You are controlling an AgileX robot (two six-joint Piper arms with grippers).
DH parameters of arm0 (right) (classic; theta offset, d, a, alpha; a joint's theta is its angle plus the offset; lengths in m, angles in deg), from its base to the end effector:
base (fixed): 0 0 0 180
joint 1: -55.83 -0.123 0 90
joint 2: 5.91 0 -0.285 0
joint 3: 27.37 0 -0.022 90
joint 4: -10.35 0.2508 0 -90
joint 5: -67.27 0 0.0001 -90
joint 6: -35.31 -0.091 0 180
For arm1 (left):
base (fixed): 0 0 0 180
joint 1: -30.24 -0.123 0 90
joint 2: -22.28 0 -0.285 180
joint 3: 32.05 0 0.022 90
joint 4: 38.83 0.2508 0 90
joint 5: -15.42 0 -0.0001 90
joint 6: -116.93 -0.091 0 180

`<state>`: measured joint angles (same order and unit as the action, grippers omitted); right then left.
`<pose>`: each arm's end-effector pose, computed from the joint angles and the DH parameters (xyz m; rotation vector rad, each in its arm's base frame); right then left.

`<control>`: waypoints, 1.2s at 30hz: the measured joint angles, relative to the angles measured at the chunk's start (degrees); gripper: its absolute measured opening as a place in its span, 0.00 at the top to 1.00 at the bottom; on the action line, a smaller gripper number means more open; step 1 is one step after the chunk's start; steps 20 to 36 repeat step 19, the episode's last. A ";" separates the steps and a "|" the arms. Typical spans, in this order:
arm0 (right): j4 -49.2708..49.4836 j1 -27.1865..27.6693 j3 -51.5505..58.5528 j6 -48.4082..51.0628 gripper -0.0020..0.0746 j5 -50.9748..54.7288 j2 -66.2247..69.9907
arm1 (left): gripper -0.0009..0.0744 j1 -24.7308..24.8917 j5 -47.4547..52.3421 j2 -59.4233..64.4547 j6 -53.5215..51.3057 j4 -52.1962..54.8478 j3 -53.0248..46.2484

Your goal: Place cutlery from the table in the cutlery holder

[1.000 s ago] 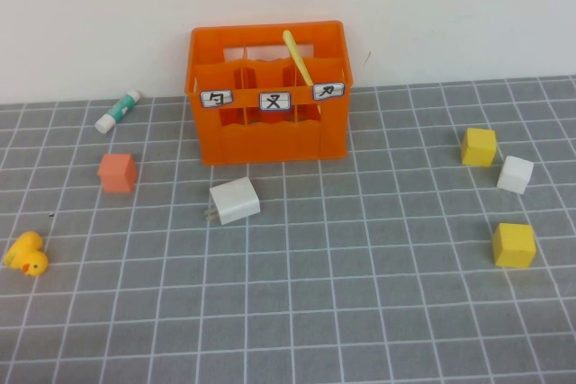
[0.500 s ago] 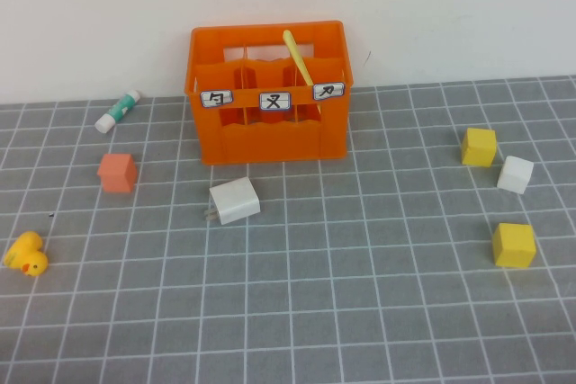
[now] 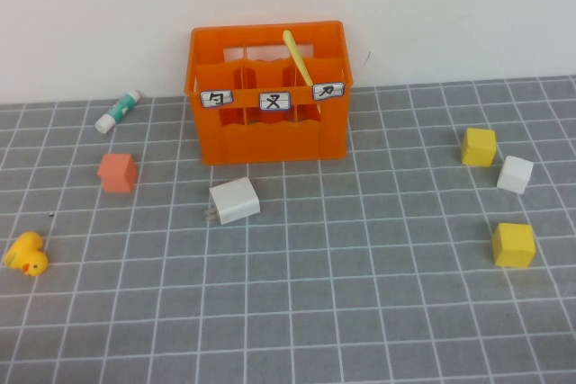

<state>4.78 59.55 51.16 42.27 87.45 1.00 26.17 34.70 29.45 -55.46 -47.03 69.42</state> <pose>0.0526 -0.0065 0.1747 -0.1130 1.8442 -0.2250 0.0537 -0.0005 0.1760 -0.2764 1.8116 -0.1817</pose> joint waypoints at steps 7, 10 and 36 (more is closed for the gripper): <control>-0.09 0.00 0.00 1.21 0.98 0.08 0.00 | 0.99 0.00 0.00 0.00 0.00 0.00 0.00; -0.09 0.00 0.00 1.35 0.98 0.12 0.00 | 0.99 0.00 0.00 0.00 0.00 0.00 0.00; -0.09 0.00 0.00 1.47 0.98 0.25 0.00 | 0.99 0.00 0.00 0.00 0.00 0.00 0.00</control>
